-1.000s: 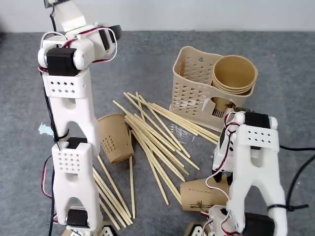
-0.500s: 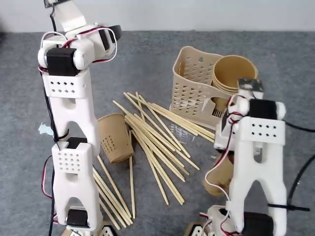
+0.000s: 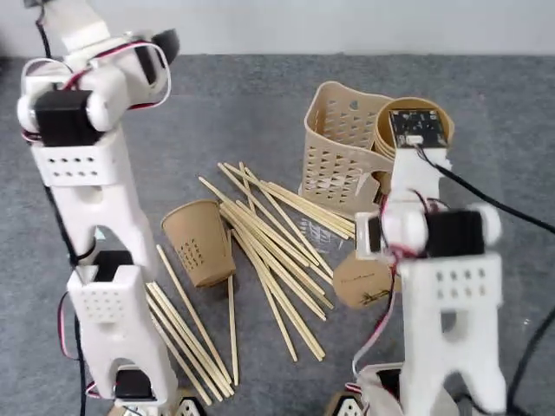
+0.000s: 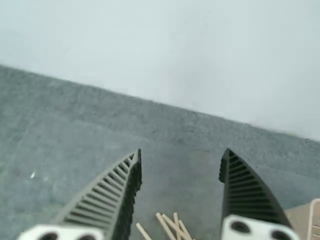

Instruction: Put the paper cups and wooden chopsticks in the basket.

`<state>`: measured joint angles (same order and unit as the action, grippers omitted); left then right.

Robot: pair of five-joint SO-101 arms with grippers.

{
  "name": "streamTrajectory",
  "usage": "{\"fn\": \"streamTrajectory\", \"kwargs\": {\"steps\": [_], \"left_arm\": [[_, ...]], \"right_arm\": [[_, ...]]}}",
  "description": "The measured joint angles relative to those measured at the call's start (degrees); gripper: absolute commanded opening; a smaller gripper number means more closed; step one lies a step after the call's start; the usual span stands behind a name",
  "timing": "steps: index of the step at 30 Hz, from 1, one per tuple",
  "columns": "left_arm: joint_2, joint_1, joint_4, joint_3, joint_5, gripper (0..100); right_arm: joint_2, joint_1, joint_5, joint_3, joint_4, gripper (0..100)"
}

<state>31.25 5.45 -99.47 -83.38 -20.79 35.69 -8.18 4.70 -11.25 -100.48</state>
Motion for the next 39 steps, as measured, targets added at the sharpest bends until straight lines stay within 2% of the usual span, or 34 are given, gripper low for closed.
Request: {"fn": "streamTrajectory", "kwargs": {"steps": [8, 17, 23, 26, 29, 33, 39], "left_arm": [[-9.85, 1.76, 0.00, 17.93, 1.32, 24], [-23.65, 1.93, 0.00, 40.00, 2.02, 24], [-27.96, 1.93, 0.00, 51.87, 7.91, 24], [-28.04, 1.93, 0.00, 55.65, 13.45, 24], [-28.04, 3.60, 0.62, 58.37, 19.08, 24], [-28.13, 6.95, 2.81, 60.40, 24.70, 24], [-28.13, 9.67, 3.16, 61.54, 27.16, 24]], "right_arm": [[11.69, -0.97, 0.00, 0.00, 0.35, 0.8], [18.02, -1.23, 0.00, 6.15, 7.65, 0.8], [17.32, -1.23, 0.00, 6.86, 16.70, 0.8], [16.97, -1.32, -0.26, 6.77, 23.30, 0.8], [17.67, -1.32, -5.98, 5.01, 30.15, 0.8], [17.58, -0.35, -18.29, -0.09, 37.80, 0.8], [16.88, 1.76, -32.09, -10.29, 51.52, 0.8]]}}
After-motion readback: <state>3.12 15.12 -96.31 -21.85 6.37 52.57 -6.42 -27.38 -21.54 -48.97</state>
